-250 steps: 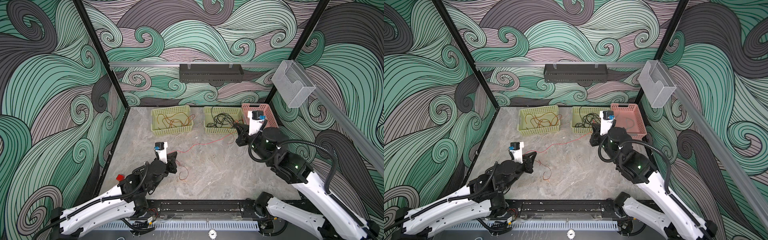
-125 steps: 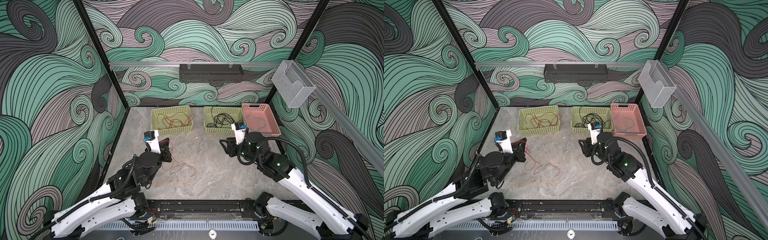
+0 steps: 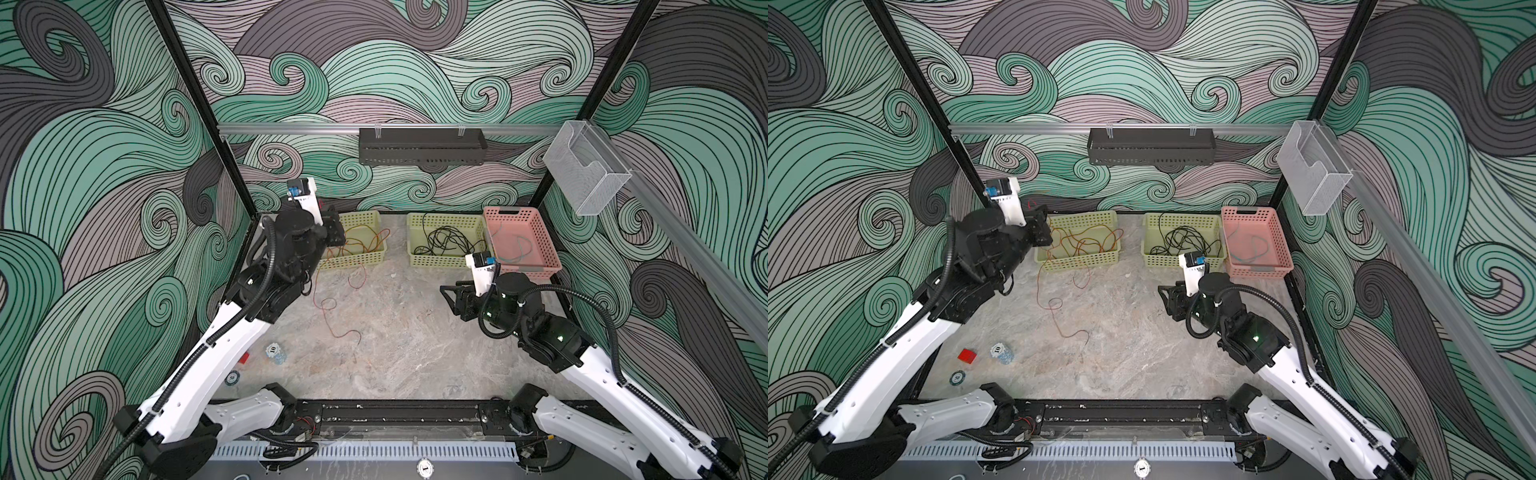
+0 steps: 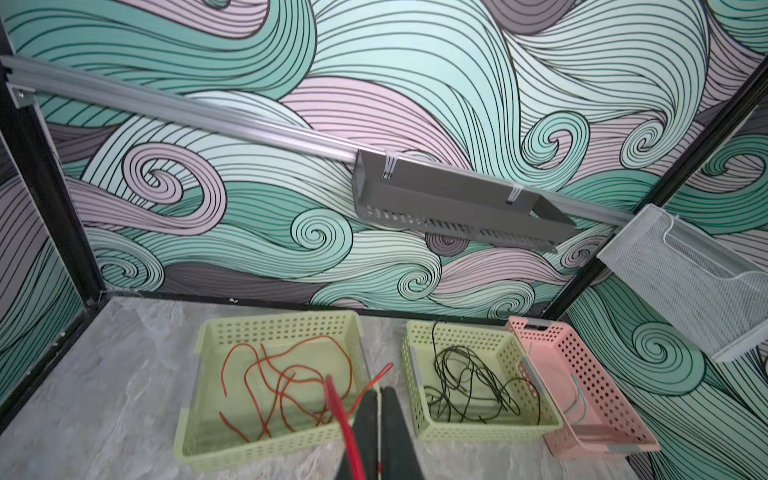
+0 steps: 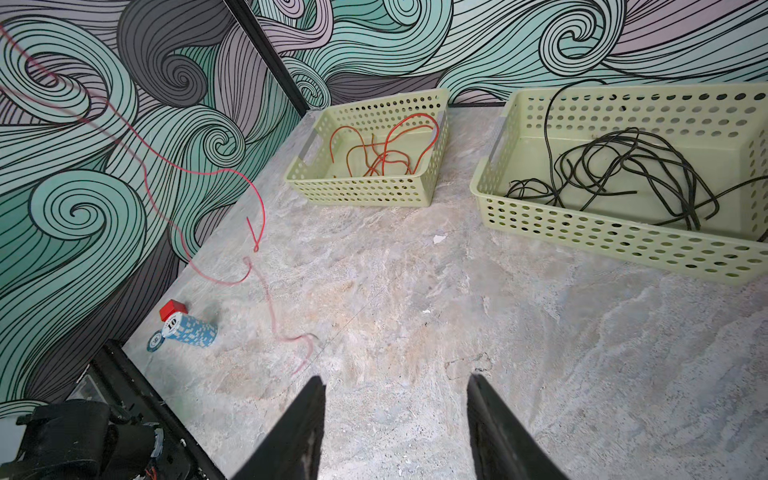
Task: Untangle the cables
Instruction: 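Raise the red cable high with the left gripper, pulling it clear of the table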
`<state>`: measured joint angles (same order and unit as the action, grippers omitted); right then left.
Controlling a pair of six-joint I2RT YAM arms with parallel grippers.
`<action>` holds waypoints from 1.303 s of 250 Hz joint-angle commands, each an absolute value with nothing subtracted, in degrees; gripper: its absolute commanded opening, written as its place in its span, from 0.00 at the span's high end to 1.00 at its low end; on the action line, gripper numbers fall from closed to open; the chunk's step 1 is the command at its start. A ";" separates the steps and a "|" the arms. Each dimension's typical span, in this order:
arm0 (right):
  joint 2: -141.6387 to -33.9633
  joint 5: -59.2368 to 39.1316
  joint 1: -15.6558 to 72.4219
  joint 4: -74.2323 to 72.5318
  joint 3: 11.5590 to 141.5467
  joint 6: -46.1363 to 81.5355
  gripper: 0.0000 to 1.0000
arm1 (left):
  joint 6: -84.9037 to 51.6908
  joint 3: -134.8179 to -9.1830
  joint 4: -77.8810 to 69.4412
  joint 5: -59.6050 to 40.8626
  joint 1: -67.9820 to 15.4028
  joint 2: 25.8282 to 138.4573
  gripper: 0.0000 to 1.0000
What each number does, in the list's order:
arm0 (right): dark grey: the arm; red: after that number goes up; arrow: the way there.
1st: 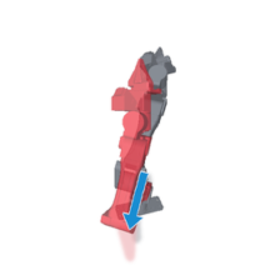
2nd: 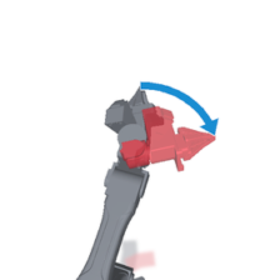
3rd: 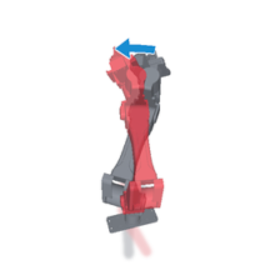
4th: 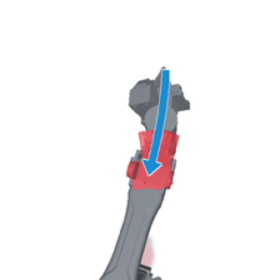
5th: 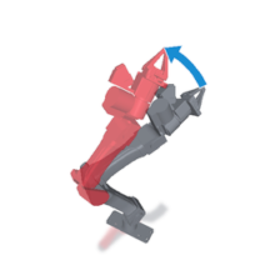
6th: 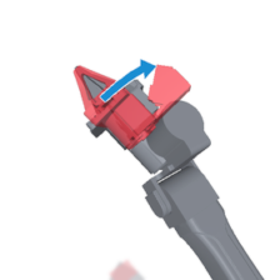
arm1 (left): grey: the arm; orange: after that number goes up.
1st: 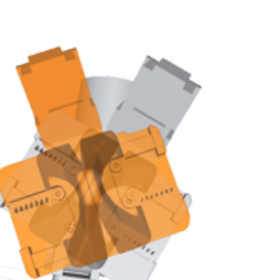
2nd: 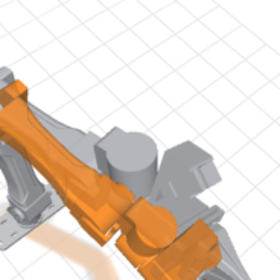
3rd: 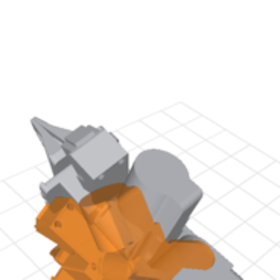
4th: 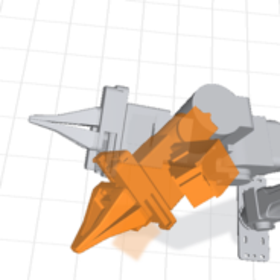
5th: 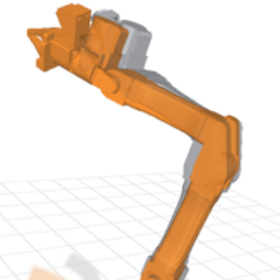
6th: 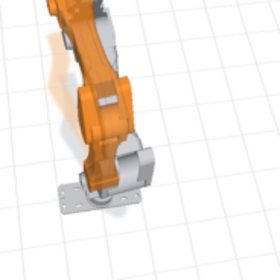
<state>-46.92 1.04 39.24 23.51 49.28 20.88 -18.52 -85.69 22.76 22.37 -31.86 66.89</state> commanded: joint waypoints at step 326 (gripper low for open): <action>-41.27 2.75 37.83 25.34 43.48 23.55 0.43 | -21.40 -144.97 20.02 2.71 -12.57 110.78 1.00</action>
<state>-40.80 1.72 38.20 24.82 43.90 23.00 -19.59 -140.62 22.46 5.02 -13.15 113.60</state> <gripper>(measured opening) 0.569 0.047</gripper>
